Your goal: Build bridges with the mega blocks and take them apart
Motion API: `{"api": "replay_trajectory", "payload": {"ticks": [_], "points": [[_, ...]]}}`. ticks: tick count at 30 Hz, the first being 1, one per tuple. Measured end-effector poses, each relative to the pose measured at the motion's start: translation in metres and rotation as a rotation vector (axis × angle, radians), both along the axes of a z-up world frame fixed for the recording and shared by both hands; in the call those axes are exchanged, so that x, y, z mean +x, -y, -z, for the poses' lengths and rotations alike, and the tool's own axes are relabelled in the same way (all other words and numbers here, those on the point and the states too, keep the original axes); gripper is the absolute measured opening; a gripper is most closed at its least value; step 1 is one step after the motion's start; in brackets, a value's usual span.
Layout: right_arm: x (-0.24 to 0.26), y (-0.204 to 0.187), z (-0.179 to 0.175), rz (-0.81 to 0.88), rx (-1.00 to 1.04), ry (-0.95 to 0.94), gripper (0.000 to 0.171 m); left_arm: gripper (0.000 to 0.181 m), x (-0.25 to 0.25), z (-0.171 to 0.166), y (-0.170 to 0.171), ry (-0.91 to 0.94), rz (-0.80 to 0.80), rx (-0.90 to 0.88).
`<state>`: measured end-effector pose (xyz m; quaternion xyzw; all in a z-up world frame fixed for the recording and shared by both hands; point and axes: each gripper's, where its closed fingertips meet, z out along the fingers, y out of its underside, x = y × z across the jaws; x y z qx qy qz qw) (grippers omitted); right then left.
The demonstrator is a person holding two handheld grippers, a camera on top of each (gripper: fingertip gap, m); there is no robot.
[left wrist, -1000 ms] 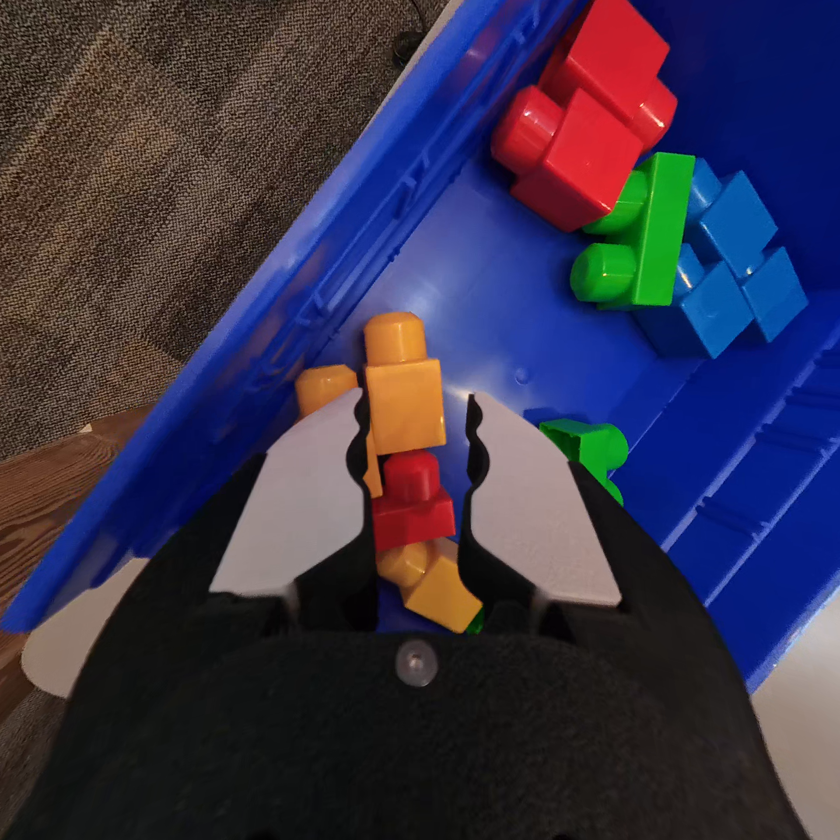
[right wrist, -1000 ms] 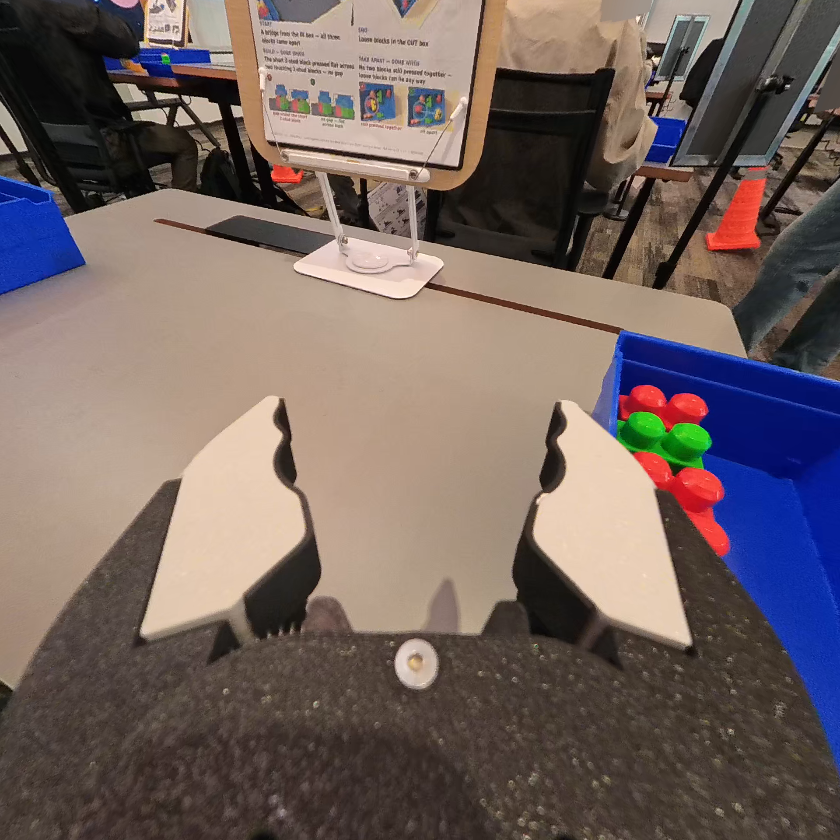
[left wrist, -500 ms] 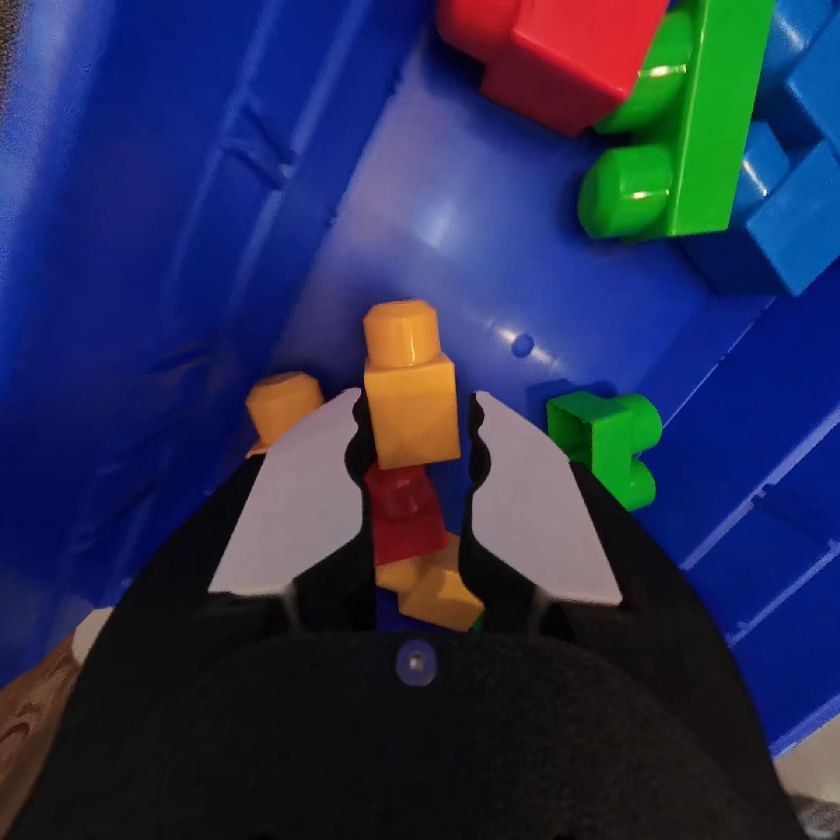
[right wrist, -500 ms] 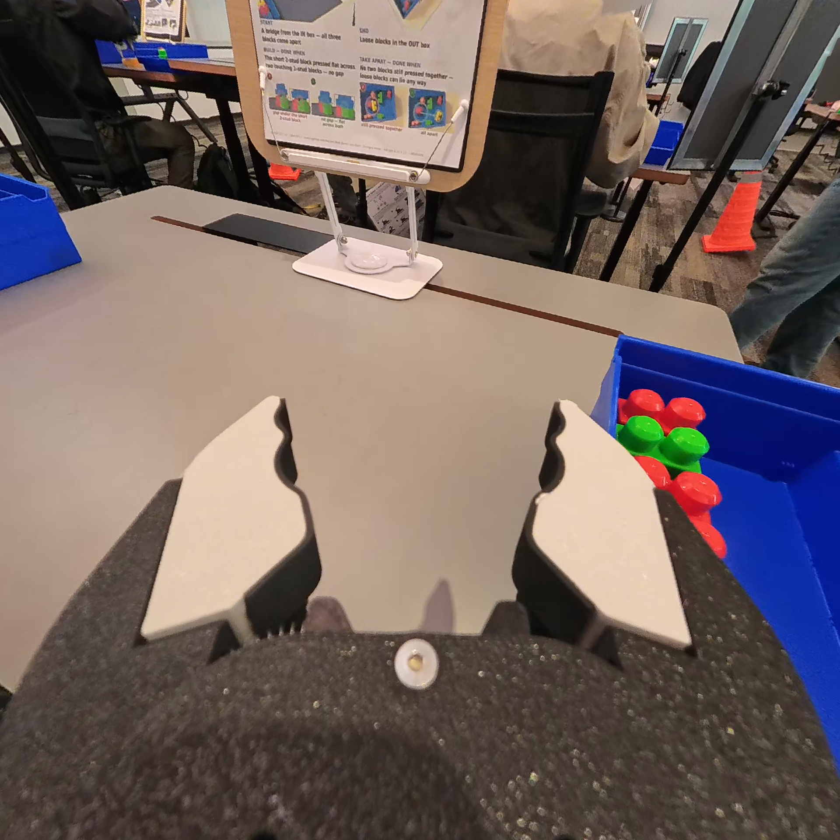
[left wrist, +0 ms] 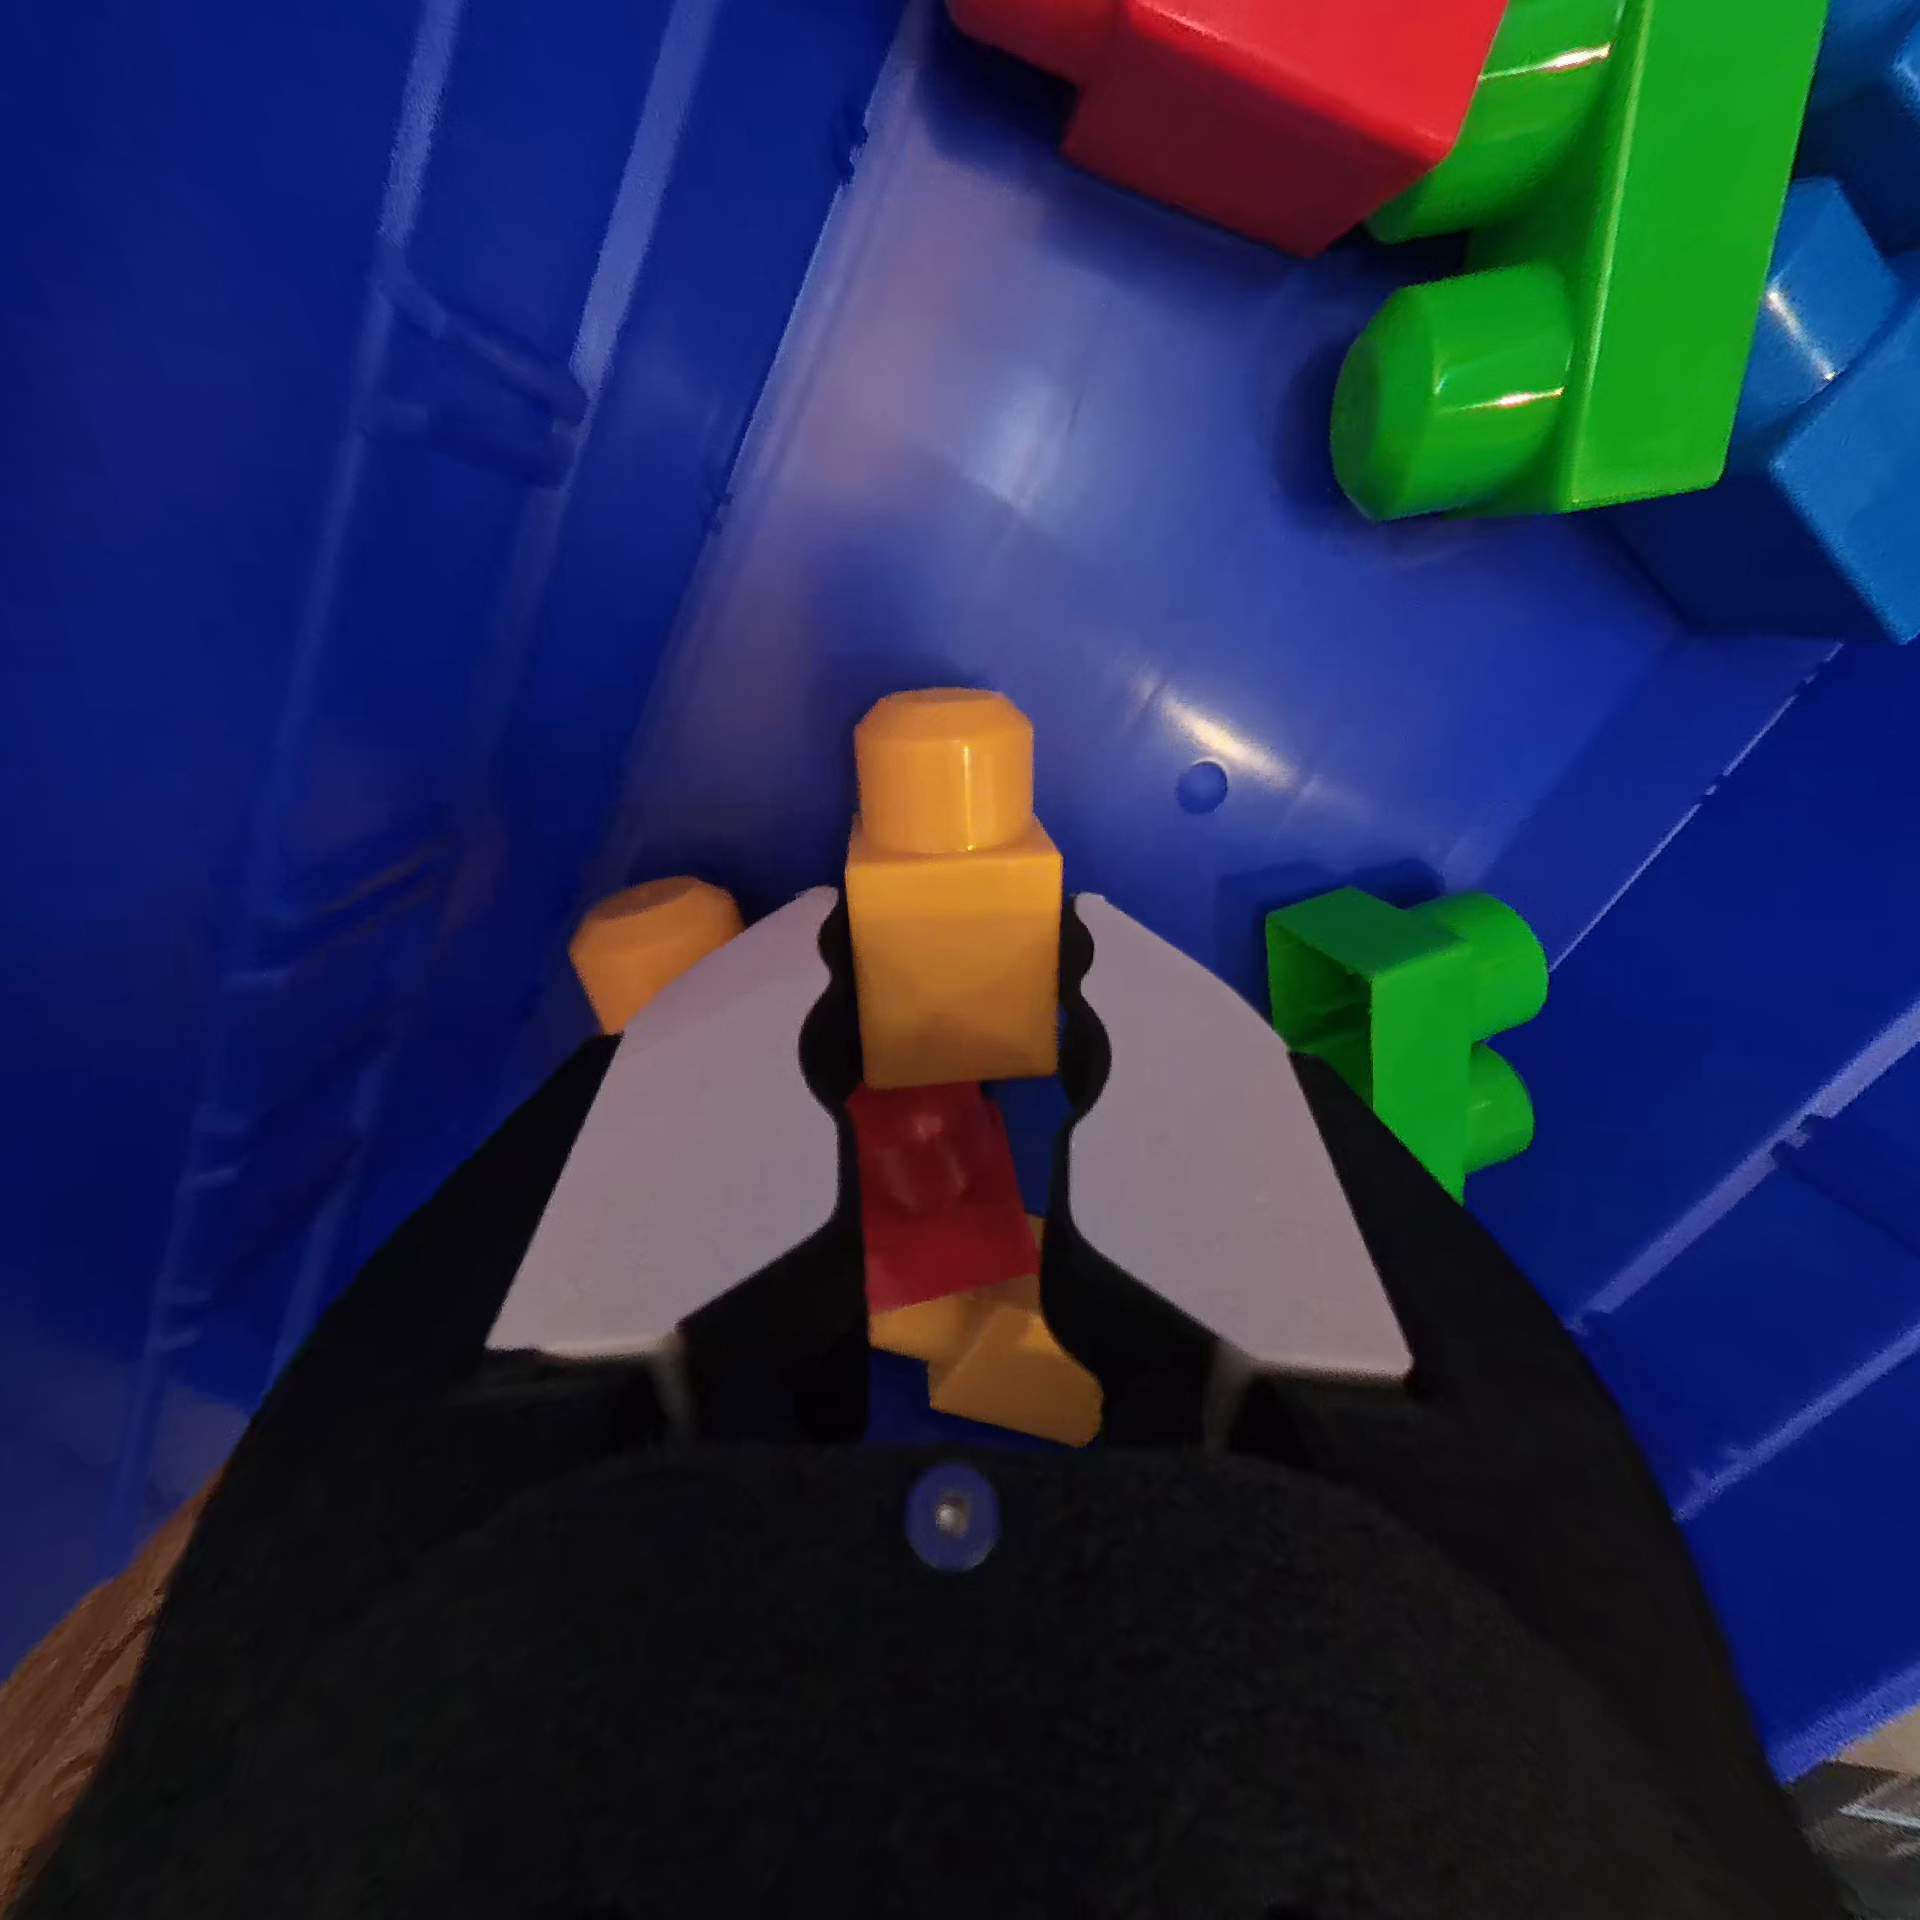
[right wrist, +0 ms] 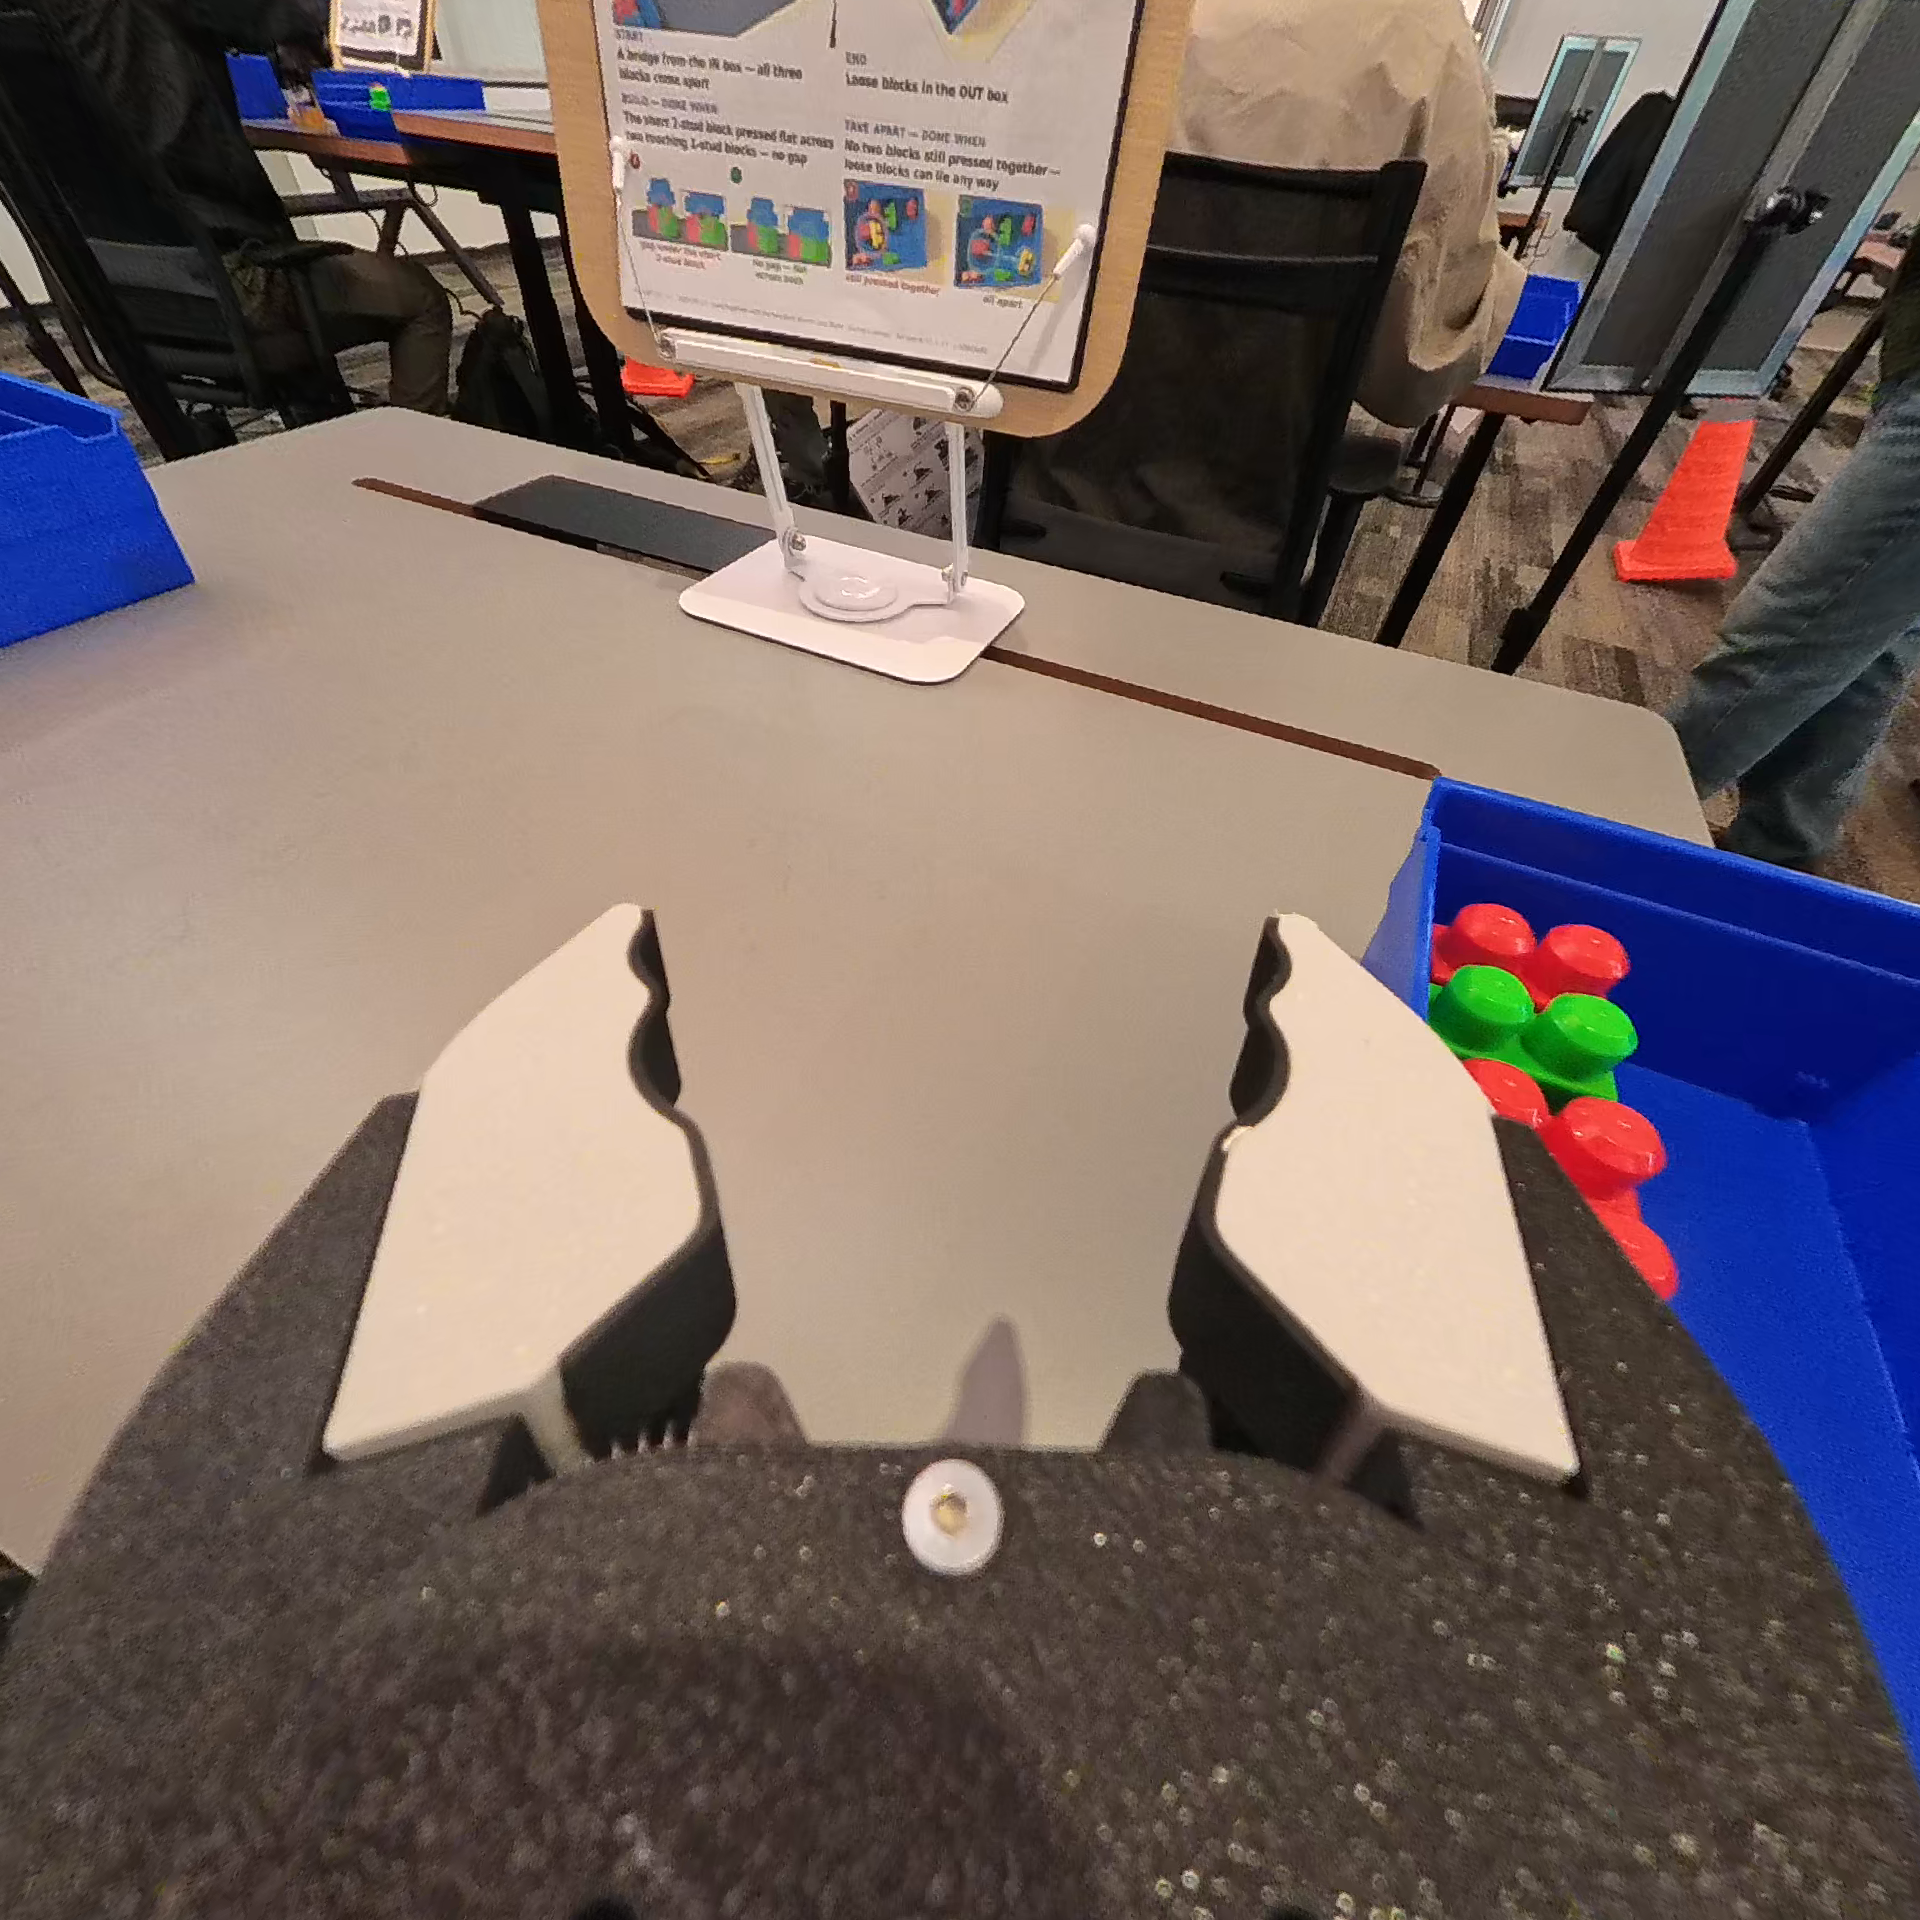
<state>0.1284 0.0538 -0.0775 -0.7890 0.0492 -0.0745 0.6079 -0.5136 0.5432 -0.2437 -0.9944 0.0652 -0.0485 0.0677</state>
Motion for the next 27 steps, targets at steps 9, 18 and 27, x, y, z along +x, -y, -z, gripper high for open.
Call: {"api": "replay_trajectory", "payload": {"ticks": [9,18,27], "points": [[-0.003,0.003,-0.005,0.000,0.007,0.012,0.103,0.037,0.001,-0.010,-0.010,-0.056,0.124,0.083],[-0.009,0.001,-0.006,-0.016,0.012,0.015,0.096,0.037,0.020,-0.045,-0.029,0.062,0.230,0.305],[-0.013,0.004,-0.010,-0.016,0.006,0.030,0.096,0.037,0.058,-0.044,-0.025,0.134,0.530,0.390]]}}
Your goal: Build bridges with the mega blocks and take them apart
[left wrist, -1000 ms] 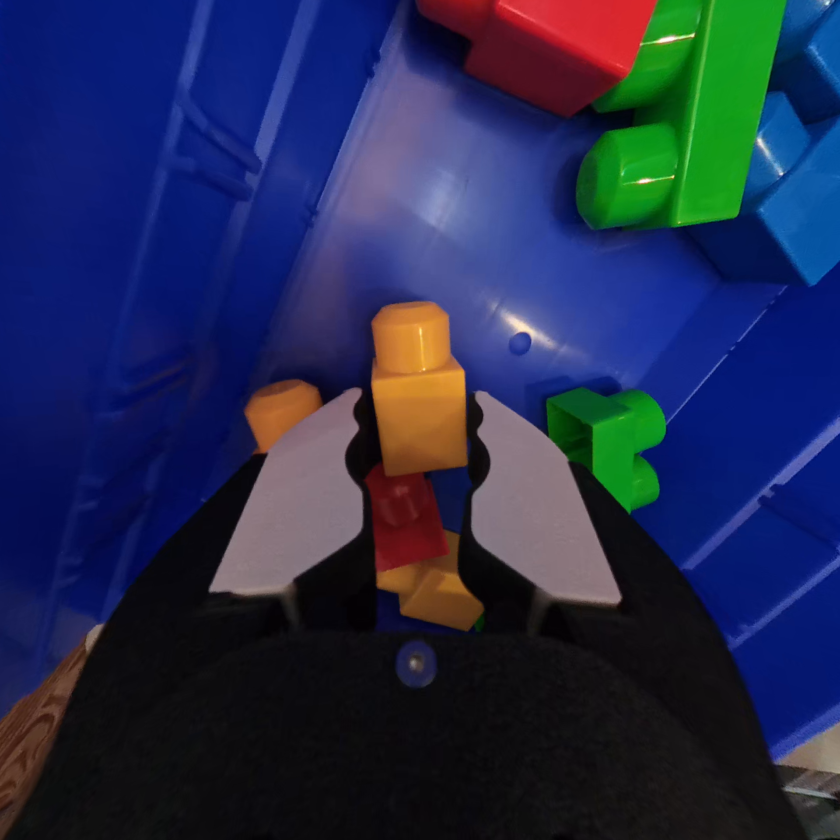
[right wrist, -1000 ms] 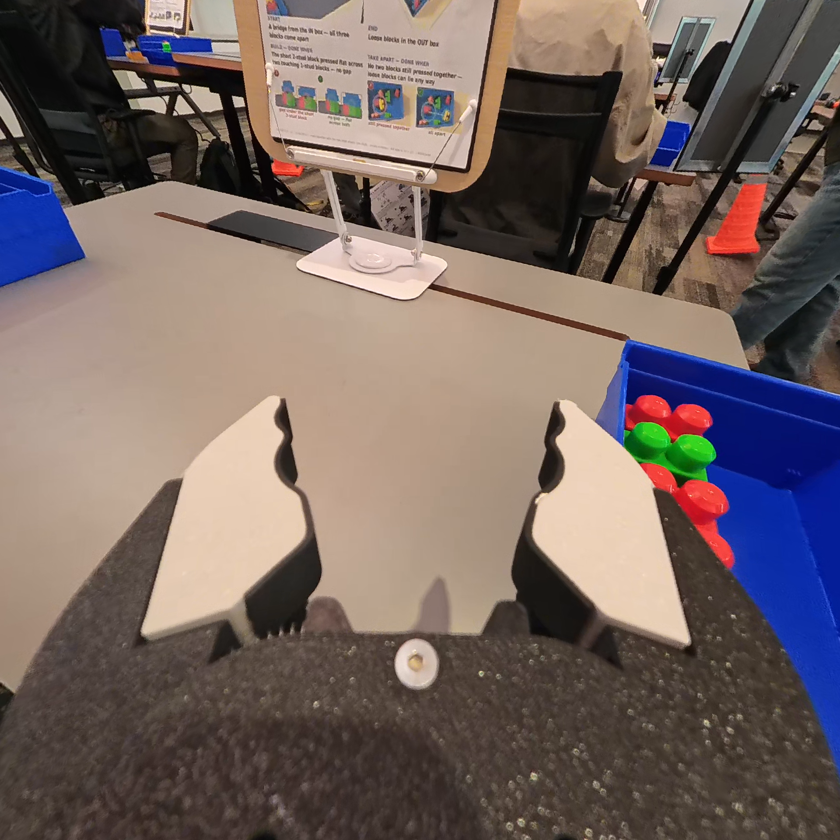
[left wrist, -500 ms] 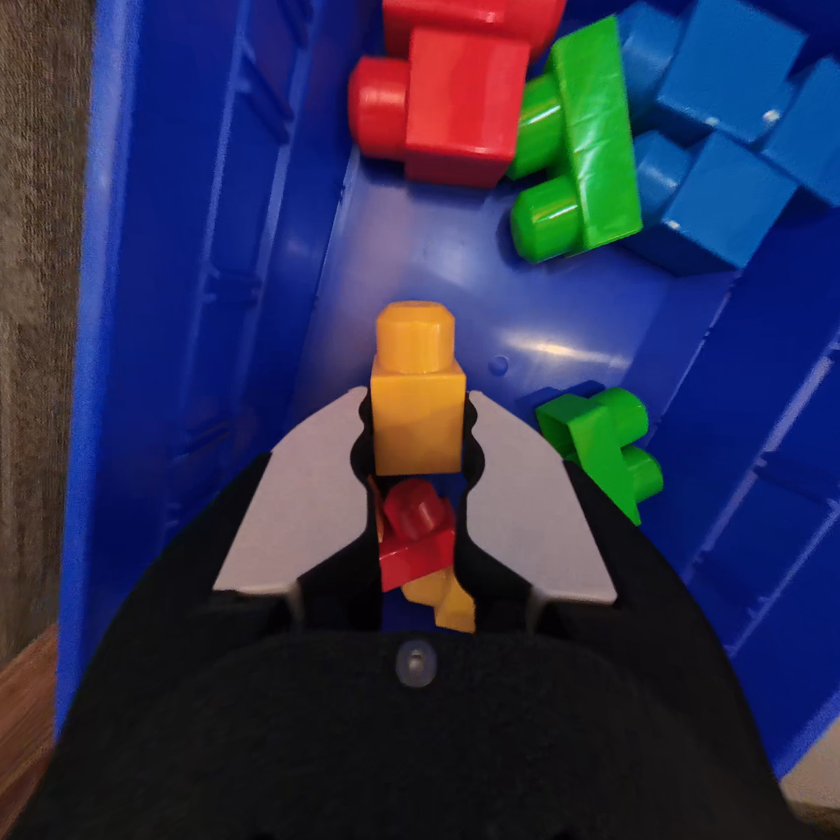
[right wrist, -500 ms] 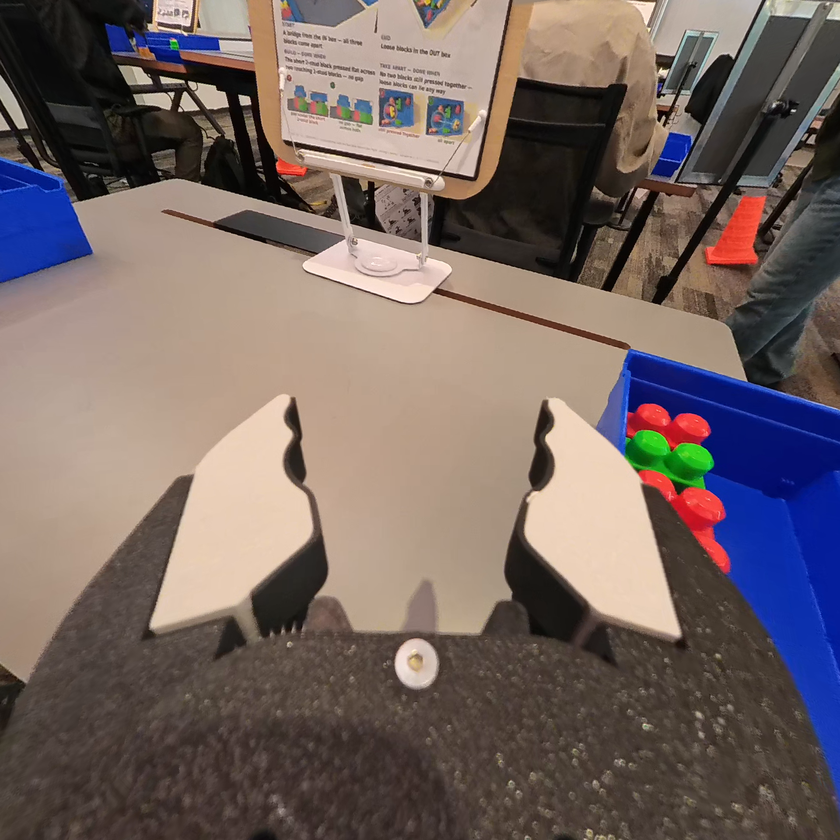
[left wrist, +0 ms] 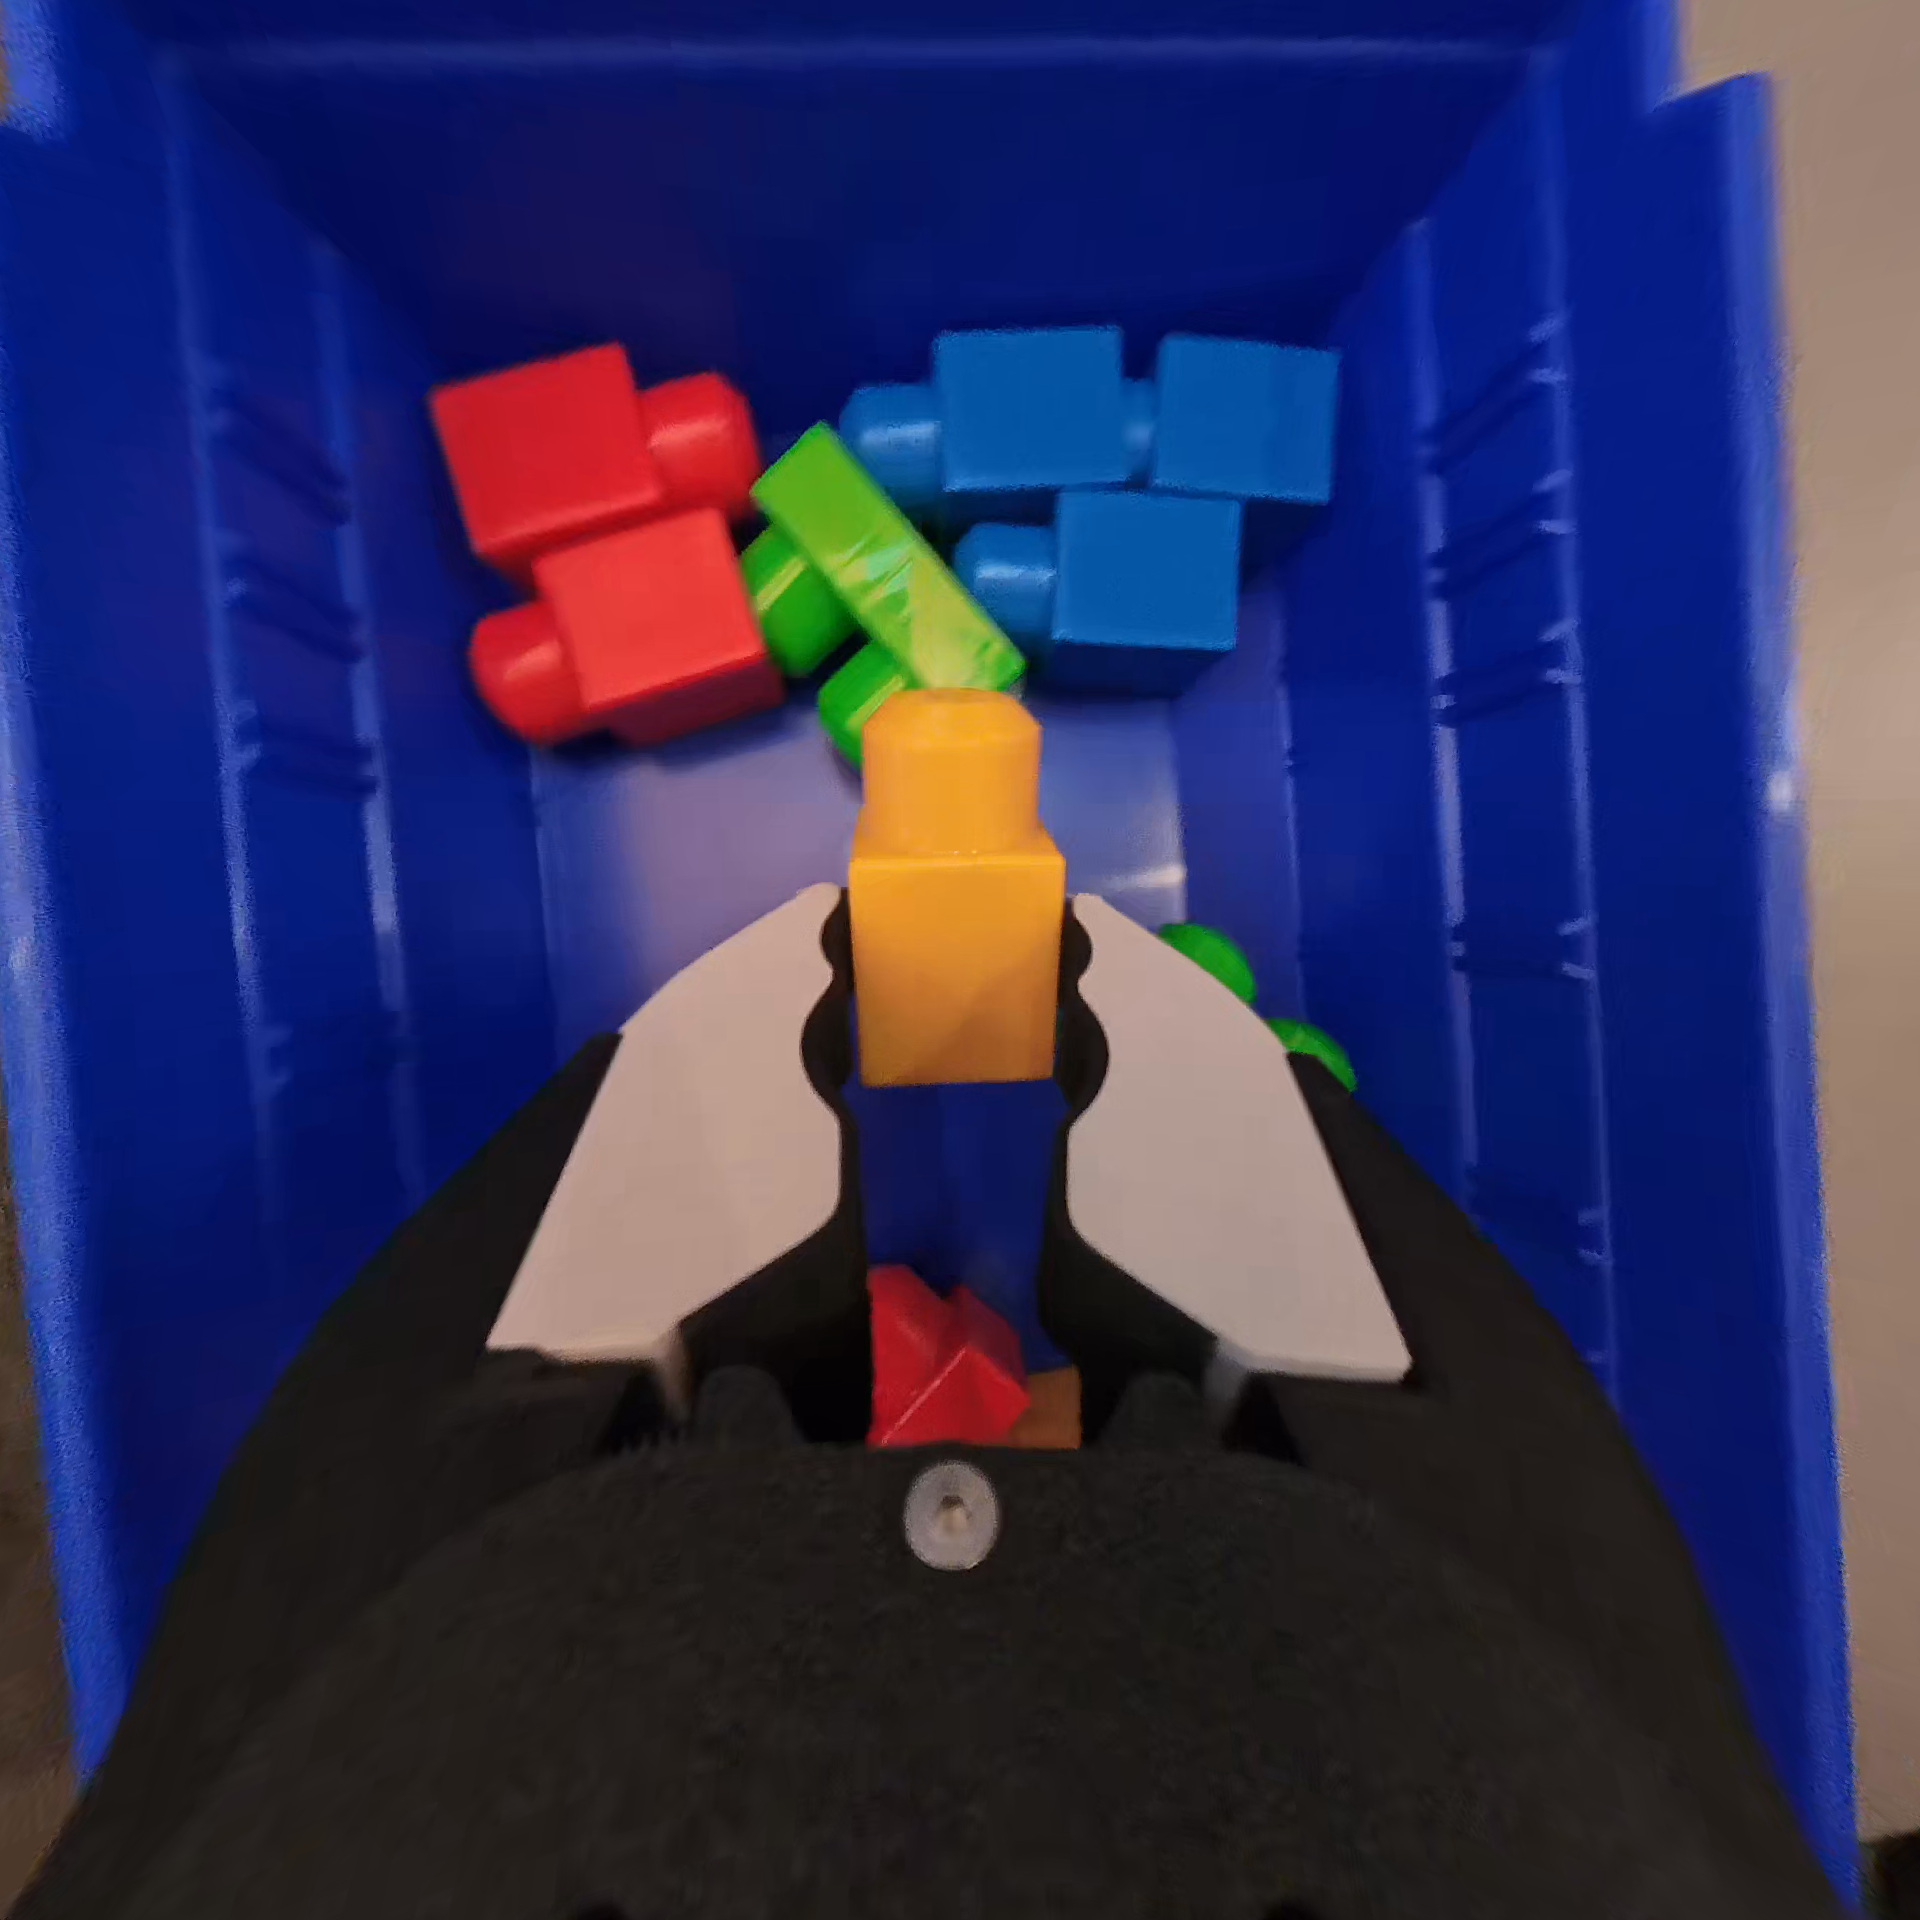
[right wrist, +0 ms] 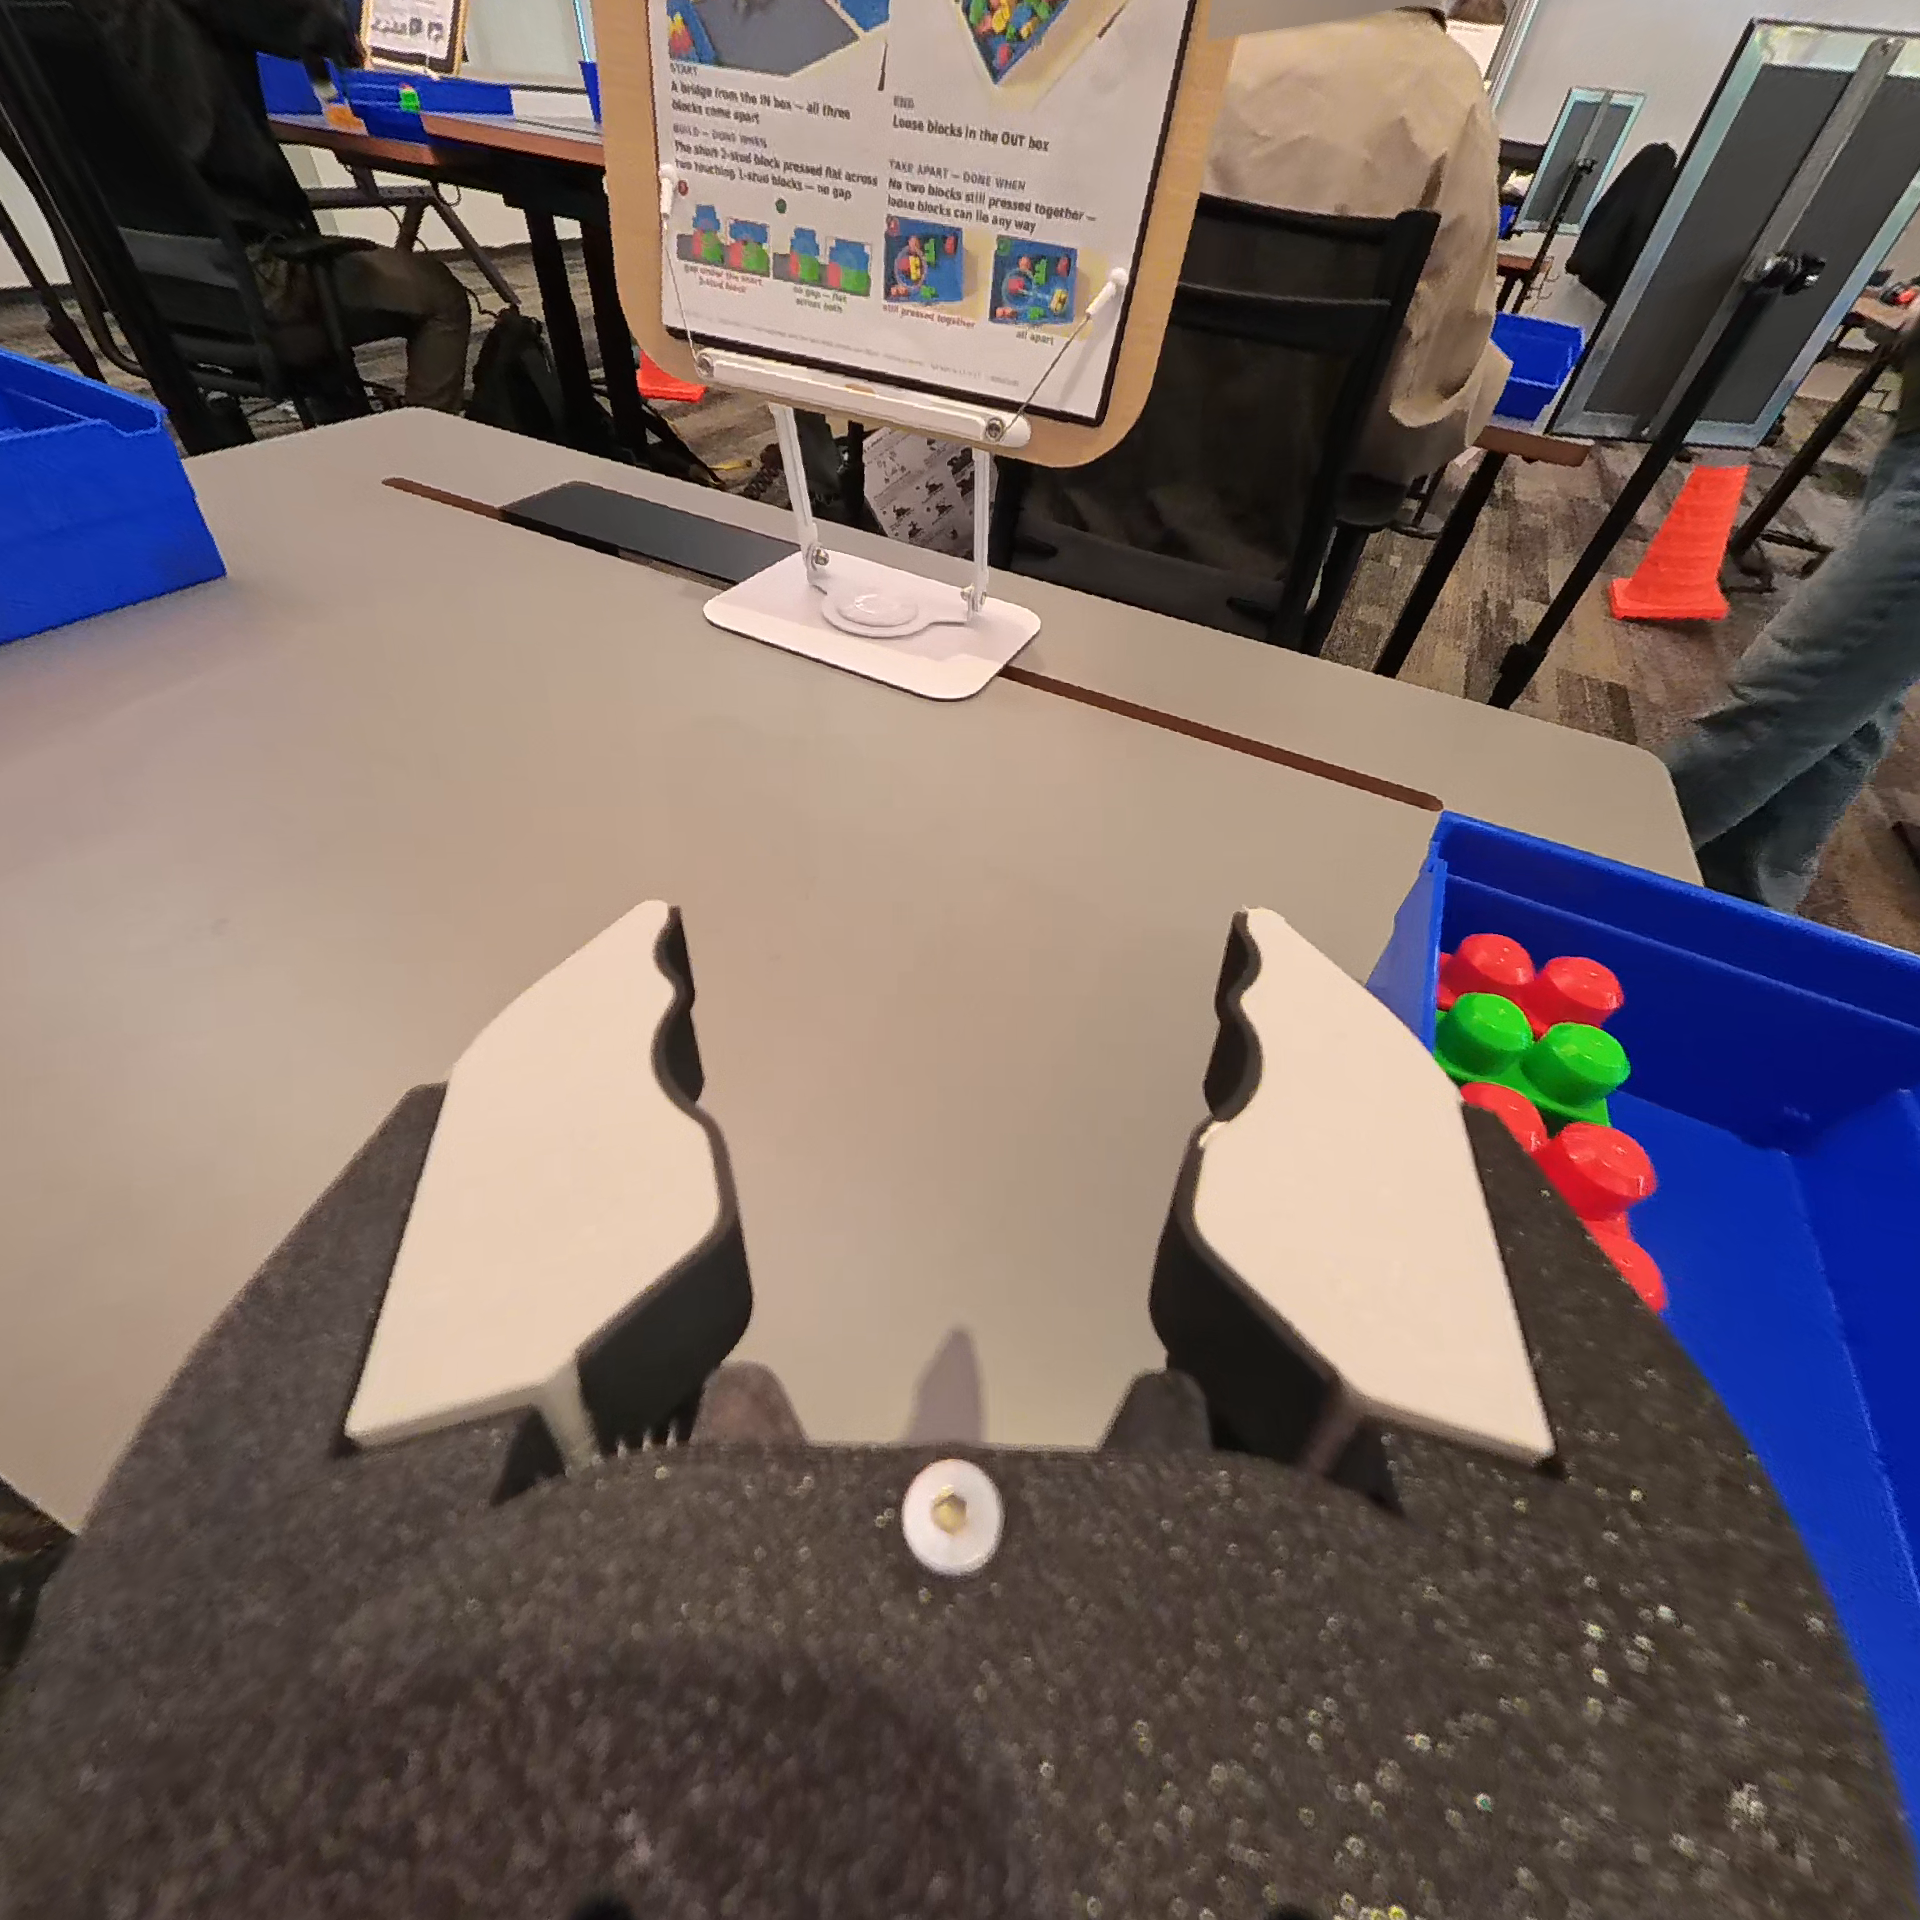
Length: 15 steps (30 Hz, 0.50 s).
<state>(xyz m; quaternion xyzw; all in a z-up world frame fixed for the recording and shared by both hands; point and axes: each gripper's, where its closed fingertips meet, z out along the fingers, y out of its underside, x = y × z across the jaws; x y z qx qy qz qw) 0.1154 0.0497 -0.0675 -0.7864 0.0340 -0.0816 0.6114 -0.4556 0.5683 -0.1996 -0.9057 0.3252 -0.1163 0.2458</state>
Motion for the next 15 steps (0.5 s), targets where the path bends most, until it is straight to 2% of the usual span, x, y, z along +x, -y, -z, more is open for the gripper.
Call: {"api": "replay_trajectory", "payload": {"ticks": [6,11,15], "points": [[-0.001,0.000,0.000,0.004,-0.006,0.004,0.095,0.037,0.024,-0.025,-0.004,0.072,0.117,0.118],[-0.002,0.001,-0.002,0.004,0.004,0.005,0.095,0.036,0.052,-0.075,-0.003,0.236,0.201,0.243],[-0.003,0.001,-0.004,0.002,0.011,0.001,0.095,0.036,0.091,-0.110,0.014,0.344,0.338,0.318]]}}
